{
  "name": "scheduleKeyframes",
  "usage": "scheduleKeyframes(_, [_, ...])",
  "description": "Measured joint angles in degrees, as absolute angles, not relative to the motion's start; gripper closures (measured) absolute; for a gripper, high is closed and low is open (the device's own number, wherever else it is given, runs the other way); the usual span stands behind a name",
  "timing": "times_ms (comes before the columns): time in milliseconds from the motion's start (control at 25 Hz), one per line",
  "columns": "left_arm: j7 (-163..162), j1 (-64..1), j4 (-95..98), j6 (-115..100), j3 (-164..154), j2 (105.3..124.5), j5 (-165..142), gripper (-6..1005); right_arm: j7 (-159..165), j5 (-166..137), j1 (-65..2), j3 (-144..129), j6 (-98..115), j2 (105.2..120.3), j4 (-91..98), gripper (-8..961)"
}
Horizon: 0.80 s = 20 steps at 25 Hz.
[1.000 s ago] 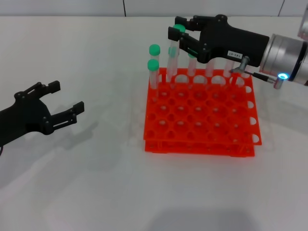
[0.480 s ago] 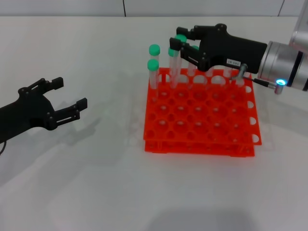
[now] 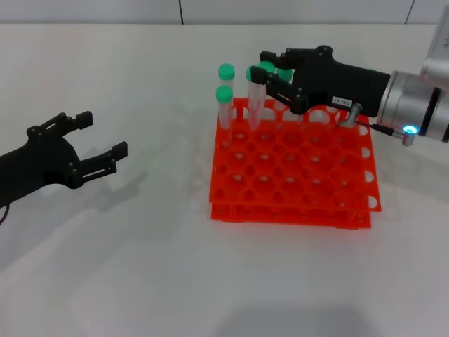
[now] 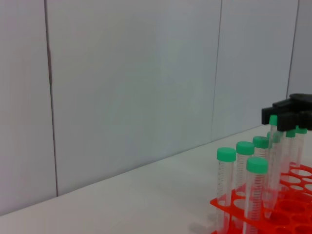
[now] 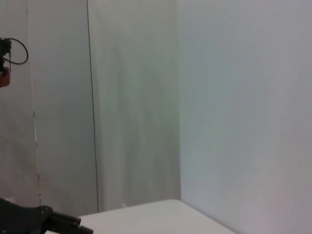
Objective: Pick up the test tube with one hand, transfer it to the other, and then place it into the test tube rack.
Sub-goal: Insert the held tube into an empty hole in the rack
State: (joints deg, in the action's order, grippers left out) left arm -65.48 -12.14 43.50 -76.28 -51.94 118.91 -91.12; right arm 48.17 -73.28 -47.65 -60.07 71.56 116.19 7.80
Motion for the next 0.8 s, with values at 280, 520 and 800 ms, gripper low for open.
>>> scheduleKeyframes(280, [-65.5,-12.5,43.4,-76.2,-51.9,118.91,-91.1,131,47.7,-73.4,-48.0,-61.2,70.9,116.19,6.9,591])
scheduleKeyframes(520, [-65.2,-12.8,42.7,-76.1,-51.9,118.91,-91.1,130,48.2,-73.4,-48.2,-61.6,70.0,116.19,6.8,585])
scheduleKeyframes(800, [-65.2,-12.7,42.7,-76.1,-51.9,118.91,-91.0,130,50.2,-73.3,-48.6,-64.0,68.7,116.19,7.0,579])
